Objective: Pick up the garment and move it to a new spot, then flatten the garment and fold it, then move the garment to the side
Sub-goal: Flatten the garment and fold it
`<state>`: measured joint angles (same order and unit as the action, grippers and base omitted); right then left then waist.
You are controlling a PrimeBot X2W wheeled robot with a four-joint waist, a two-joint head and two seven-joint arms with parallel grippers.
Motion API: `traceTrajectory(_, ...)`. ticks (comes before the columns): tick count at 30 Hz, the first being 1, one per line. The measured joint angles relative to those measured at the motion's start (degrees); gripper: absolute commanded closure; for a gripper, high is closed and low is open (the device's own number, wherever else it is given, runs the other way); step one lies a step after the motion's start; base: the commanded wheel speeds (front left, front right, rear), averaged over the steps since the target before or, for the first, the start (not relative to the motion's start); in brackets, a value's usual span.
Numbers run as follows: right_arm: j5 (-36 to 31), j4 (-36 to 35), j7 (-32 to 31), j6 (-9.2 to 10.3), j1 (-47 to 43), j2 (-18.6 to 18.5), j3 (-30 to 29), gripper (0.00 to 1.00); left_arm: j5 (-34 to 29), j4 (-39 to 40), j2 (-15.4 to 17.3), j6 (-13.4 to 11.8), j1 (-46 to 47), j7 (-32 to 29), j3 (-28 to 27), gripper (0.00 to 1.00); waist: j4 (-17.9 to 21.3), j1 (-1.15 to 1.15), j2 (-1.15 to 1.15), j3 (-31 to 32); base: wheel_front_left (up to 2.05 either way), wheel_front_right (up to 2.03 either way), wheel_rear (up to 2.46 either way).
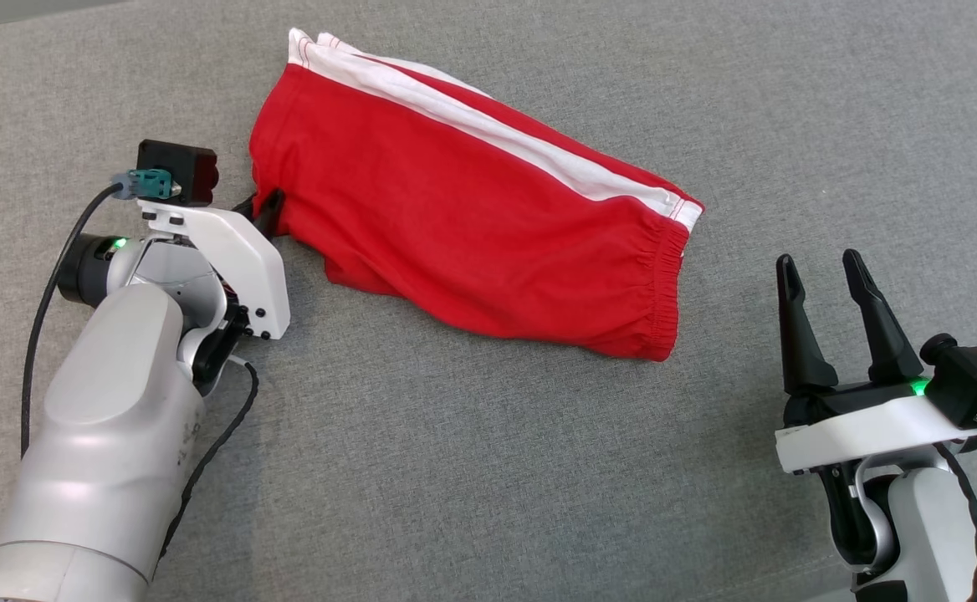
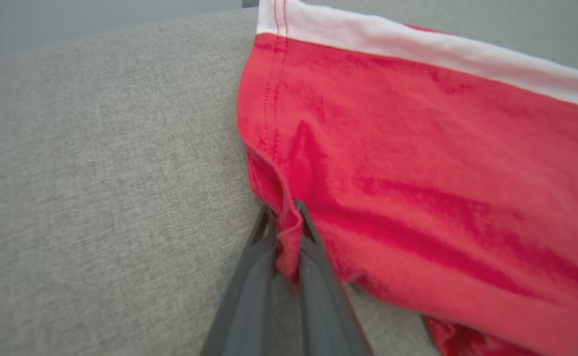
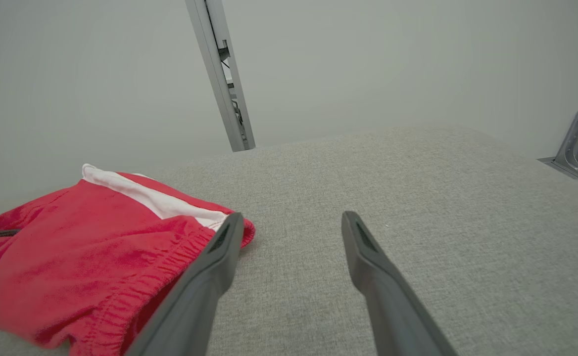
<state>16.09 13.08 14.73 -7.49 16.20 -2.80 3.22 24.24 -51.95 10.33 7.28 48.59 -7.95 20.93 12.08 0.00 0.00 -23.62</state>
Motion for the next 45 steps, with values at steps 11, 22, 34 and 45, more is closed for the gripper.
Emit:
traceTrajectory(11,-0.7,-0.1,0.1,0.00,-0.7,0.0,-1.1,0.00,4.4,2.8,-1.4,-1.8,-6.4,6.2,-3.4,1.00,-1.3,0.00,0.00,1.4,0.00,0.00,0.00)
traceTrajectory(22,-2.4,-1.0,-1.1,0.00,-3.3,0.0,-2.1,0.00,6.8,17.8,-3.0,-7.1,-24.4,9.5,-4.5,1.00,-5.3,0.00,0.00,4.5,0.00,0.00,0.00)
traceTrajectory(34,-3.1,-2.8,-3.1,0.00,-5.1,0.0,-2.8,0.00,8.4,35.0,-3.9,-14.0,-39.5,6.6,-4.6,0.00,-6.5,0.00,0.00,6.4,0.00,0.00,0.00)
traceTrajectory(45,-4.8,-4.4,-4.1,0.00,-5.5,0.0,-3.5,0.00,3.4,43.2,-3.5,-17.3,-39.6,21.1,-7.9,0.00,-6.9,0.00,0.00,7.9,0.00,0.00,0.00)
